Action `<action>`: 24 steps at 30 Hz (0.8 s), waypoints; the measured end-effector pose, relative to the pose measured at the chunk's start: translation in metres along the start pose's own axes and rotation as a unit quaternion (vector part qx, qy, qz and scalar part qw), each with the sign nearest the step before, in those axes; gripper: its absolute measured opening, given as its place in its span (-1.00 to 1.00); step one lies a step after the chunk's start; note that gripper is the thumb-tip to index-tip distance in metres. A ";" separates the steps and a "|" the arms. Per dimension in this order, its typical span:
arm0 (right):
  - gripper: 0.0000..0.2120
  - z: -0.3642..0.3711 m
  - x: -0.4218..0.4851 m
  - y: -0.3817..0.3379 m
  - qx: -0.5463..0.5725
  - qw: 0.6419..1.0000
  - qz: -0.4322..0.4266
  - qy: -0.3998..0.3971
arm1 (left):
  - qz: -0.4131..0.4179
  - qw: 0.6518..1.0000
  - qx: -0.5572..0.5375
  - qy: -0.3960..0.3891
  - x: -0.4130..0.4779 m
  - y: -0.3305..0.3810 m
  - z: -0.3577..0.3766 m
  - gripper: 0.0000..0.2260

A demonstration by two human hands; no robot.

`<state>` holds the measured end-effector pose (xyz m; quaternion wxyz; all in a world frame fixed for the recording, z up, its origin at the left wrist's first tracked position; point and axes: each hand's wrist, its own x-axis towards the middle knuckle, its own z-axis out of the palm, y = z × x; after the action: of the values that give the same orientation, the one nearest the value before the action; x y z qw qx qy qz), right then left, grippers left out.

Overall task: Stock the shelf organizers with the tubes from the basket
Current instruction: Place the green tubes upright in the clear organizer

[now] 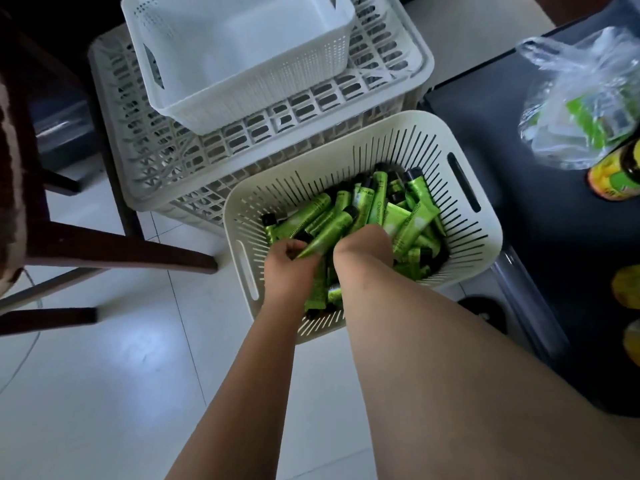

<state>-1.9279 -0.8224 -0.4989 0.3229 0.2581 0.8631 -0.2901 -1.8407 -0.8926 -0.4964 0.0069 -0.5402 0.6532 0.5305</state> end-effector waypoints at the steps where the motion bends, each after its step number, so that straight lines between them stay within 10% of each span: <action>1: -0.85 0.002 -0.001 0.001 0.002 1.000 0.008 -0.004 | -0.009 0.999 -0.044 0.010 0.000 0.002 -0.005 -0.75; 7: -0.83 0.000 0.003 0.007 0.116 0.992 0.043 0.004 | -0.004 0.974 -0.219 0.054 0.003 0.022 -0.021 -0.89; 16: -0.76 -0.007 -0.011 0.022 0.191 0.965 -0.128 0.124 | 0.046 0.955 -0.291 0.023 0.002 0.029 -0.026 -0.90; 24: -0.67 -0.069 0.011 -0.009 0.187 0.947 -0.237 -0.111 | 0.111 0.960 -0.256 0.014 -0.016 0.030 -0.048 -0.92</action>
<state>-1.9689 -0.7795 -0.4604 0.2846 0.0677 0.7881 -0.5416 -1.8279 -0.9198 -0.4458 -0.2001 -0.4552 0.5517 0.6696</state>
